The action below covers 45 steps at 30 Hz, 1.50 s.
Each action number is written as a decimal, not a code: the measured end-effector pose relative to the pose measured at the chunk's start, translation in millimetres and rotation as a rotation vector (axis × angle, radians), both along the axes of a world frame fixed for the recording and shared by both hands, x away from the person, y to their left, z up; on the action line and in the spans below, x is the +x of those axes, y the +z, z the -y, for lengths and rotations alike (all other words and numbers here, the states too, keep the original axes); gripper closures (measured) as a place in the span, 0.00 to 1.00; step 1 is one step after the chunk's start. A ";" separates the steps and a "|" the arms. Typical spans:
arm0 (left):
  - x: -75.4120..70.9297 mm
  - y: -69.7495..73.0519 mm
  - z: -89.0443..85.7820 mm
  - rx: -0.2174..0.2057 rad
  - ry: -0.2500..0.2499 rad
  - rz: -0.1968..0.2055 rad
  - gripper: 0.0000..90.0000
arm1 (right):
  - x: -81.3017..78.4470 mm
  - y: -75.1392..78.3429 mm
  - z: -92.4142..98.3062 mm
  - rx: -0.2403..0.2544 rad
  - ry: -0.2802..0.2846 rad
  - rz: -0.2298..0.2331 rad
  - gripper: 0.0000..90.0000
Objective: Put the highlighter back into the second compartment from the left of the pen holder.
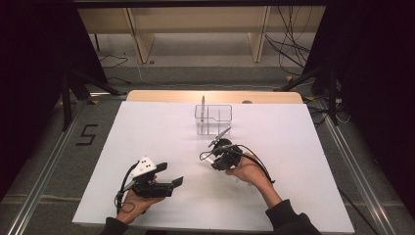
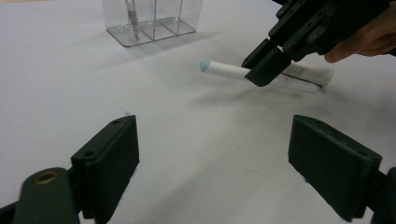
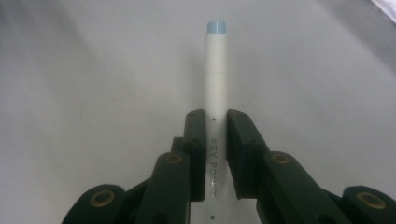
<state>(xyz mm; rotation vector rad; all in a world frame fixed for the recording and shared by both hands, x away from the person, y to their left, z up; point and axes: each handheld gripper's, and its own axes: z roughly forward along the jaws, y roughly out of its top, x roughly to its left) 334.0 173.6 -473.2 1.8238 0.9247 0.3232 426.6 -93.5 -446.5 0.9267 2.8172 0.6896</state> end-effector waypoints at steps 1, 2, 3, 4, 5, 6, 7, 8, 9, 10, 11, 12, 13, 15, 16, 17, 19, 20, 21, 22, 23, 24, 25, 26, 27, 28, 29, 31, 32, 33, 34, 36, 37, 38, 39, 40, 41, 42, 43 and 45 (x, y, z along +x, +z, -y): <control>0.0 -0.1 -0.1 0.000 0.000 -0.001 0.18 | -0.1 1.6 1.0 0.021 -0.003 0.001 0.88; -0.1 0.0 -0.3 -0.002 0.000 -0.001 0.18 | 0.1 3.2 2.3 0.041 -0.004 0.002 0.88; 0.0 0.1 -0.6 -0.004 0.001 -0.001 0.18 | 0.5 4.8 4.1 0.061 -0.008 -0.001 0.88; 0.1 0.3 -1.0 -0.004 0.002 -0.001 0.18 | 1.5 6.3 5.9 0.081 -0.012 0.001 0.88; 0.3 0.3 -1.3 -0.004 0.002 -0.002 0.18 | 2.5 7.7 7.7 0.100 -0.016 0.006 0.88; 0.3 0.3 -1.2 -0.006 0.003 -0.002 0.18 | 3.7 9.5 9.7 0.120 -0.026 0.013 0.88; 0.3 0.3 -1.3 -0.004 0.002 -0.002 0.18 | 5.0 11.0 11.4 0.145 -0.038 0.023 0.88; 0.2 0.4 -1.1 -0.004 0.002 -0.001 0.18 | 6.4 13.1 13.1 0.165 -0.051 0.030 0.88; 0.1 0.4 -1.1 -0.004 0.001 -0.001 0.18 | 7.6 15.2 14.5 0.186 -0.068 0.041 0.88; 0.1 0.4 -1.0 -0.004 0.001 -0.001 0.18 | 8.8 16.3 15.8 0.204 -0.073 0.054 0.88; 0.0 0.4 -1.1 -0.004 0.001 -0.001 0.18 | 10.2 18.2 17.6 0.229 -0.086 0.065 0.88; 0.0 0.5 -1.1 -0.006 0.002 -0.001 0.18 | 10.9 19.7 18.7 0.248 -0.099 0.073 0.88; -0.1 0.5 -1.2 -0.008 0.004 0.000 0.18 | 11.5 21.0 20.1 0.261 -0.108 0.082 0.88; -0.1 0.6 -1.4 -0.009 0.004 0.000 0.18 | 13.0 23.3 22.4 0.299 -0.127 0.098 0.88; -0.2 0.6 -1.3 -0.008 0.004 0.000 0.18 | 14.1 24.4 23.8 0.320 -0.135 0.104 0.88; -0.3 0.5 -1.0 -0.009 0.004 0.000 0.18 | 15.6 25.6 25.2 0.337 -0.142 0.107 0.88; -0.2 0.5 -0.7 -0.003 0.001 0.001 0.18 | 18.7 29.0 27.4 0.355 -0.160 0.116 0.88; -0.1 0.3 -0.6 -0.003 0.000 0.000 0.18 | 20.0 30.8 28.4 0.368 -0.168 0.126 0.88; 0.0 0.3 -0.6 -0.003 0.000 0.000 0.18 | 21.2 33.0 29.8 0.386 -0.179 0.130 0.88; 0.0 0.3 -0.8 -0.004 0.002 -0.001 0.18 | 22.1 35.1 31.1 0.401 -0.187 0.136 0.88; 0.0 0.4 -1.0 -0.006 0.003 -0.001 0.18 | 22.9 37.1 31.8 0.412 -0.196 0.146 0.88; 0.1 0.5 -1.3 -0.007 0.004 -0.002 0.18 | 23.7 38.8 32.5 0.423 -0.204 0.157 0.88; 0.1 0.5 -1.4 -0.007 0.005 -0.001 0.18 | 24.8 40.3 33.2 0.435 -0.214 0.161 0.88; 0.0 0.5 -1.3 -0.009 0.006 -0.002 0.18 | 26.1 41.3 33.9 0.449 -0.223 0.166 0.88; -0.1 0.5 -1.2 -0.009 0.005 0.000 0.18 | 27.6 41.9 34.7 0.462 -0.232 0.165 0.88; -0.3 0.6 -1.0 -0.011 0.005 -0.001 0.18 | 29.2 42.2 35.2 0.475 -0.238 0.161 0.88; -0.3 0.7 -1.1 -0.008 0.003 0.000 0.18 | 30.7 42.3 35.3 0.483 -0.240 0.157 0.88; -0.3 0.7 -1.0 -0.008 0.002 0.000 0.18 | 32.6 43.1 34.8 0.485 -0.248 0.167 0.88; -0.2 0.6 -1.0 -0.008 0.002 0.000 0.18 | 33.7 44.0 34.7 0.491 -0.250 0.169 0.88; -0.1 0.6 -1.1 -0.009 0.002 -0.001 0.18 | 35.0 45.0 34.7 0.497 -0.253 0.171 0.88; 0.1 0.7 -1.5 -0.006 0.001 -0.001 0.18 | 36.1 46.3 34.7 0.502 -0.256 0.172 0.88; 0.0 0.7 -1.6 -0.007 0.003 0.001 0.18 | 38.8 48.9 34.2 0.511 -0.265 0.183 0.88; -0.1 0.9 -1.7 -0.007 0.003 0.002 0.18 | 40.1 50.5 34.1 0.518 -0.272 0.186 0.88; -0.2 1.0 -1.7 -0.008 0.004 0.003 0.18 | 41.5 52.1 34.0 0.528 -0.278 0.189 0.88; -0.2 1.1 -1.7 -0.008 0.003 0.004 0.18 | 42.9 53.5 33.7 0.538 -0.282 0.192 0.88; -0.3 1.0 -1.5 -0.009 0.003 0.004 0.18 | 44.2 55.1 33.2 0.543 -0.286 0.195 0.88; -0.3 1.0 -1.5 -0.008 0.003 0.004 0.18 | 45.3 56.6 32.7 0.547 -0.291 0.201 0.88; -0.3 1.0 -1.4 -0.010 0.003 0.003 0.18 | 46.4 58.2 32.0 0.549 -0.297 0.205 0.88; -0.4 1.0 -1.4 -0.010 0.003 0.004 0.18 | 48.0 59.4 31.4 0.554 -0.298 0.209 0.88; -0.4 1.2 -1.6 -0.010 0.003 0.004 0.18 | 51.0 61.7 30.4 0.559 -0.309 0.216 0.88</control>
